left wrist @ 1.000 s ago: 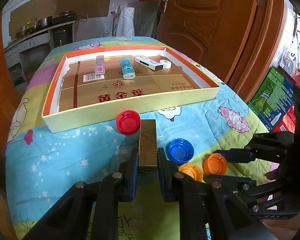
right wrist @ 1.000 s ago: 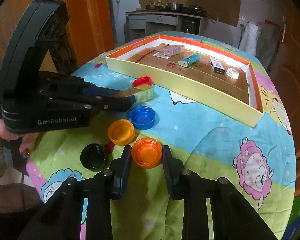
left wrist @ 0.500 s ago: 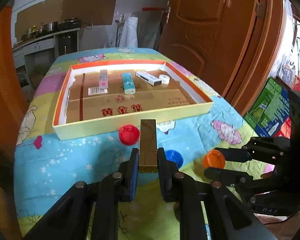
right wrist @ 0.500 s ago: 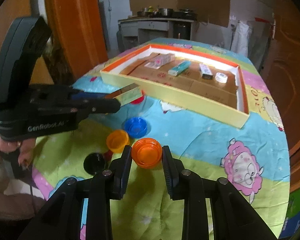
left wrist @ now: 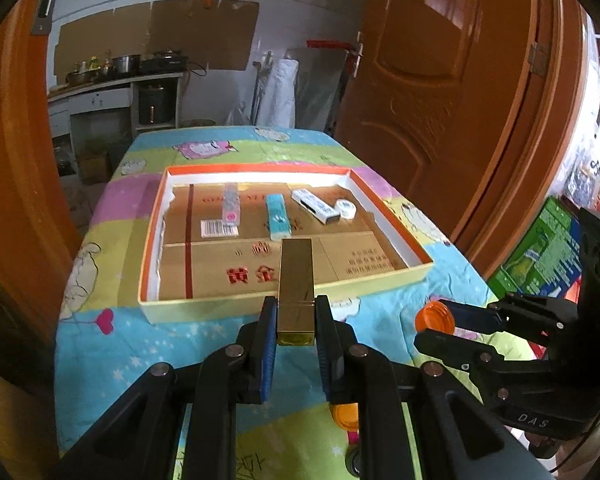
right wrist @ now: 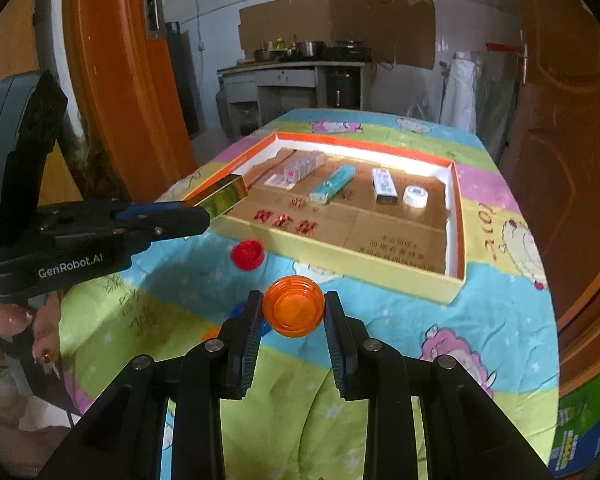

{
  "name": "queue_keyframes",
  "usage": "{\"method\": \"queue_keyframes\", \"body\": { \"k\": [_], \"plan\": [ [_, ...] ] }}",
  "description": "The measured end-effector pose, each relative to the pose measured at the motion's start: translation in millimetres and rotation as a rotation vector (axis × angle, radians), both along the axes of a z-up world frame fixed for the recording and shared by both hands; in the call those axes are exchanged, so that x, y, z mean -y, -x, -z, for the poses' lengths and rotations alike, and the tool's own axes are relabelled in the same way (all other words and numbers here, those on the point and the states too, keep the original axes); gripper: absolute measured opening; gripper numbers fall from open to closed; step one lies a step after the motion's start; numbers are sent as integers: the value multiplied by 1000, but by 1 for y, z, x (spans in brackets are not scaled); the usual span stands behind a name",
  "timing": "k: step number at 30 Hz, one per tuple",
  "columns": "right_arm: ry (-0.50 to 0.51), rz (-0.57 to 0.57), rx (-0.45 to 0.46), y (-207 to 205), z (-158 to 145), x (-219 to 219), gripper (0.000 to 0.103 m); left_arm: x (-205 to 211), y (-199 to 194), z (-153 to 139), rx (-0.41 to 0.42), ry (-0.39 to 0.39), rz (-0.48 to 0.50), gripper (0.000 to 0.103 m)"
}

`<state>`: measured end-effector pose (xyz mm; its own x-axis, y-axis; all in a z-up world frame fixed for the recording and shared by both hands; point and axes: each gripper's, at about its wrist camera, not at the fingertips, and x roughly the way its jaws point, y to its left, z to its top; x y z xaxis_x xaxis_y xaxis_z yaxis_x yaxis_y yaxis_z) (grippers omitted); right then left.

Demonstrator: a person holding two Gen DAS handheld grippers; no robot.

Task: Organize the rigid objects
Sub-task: 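Lift the gold box toward the tray while right tool carries the orange cap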

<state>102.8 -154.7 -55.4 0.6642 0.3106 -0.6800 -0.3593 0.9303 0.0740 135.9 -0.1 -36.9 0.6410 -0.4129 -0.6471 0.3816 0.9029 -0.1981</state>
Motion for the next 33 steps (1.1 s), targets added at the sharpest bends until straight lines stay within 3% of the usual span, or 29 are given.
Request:
{"method": "queue_keyframes", "body": {
  "k": [16, 33],
  "plan": [
    [-31, 26, 45, -33, -20, 4, 31, -10, -32, -9, -16, -11, -166, 18],
    [-70, 35, 37, -86, -20, 2, 31, -9, -80, -6, -45, -29, -201, 18]
  ]
}}
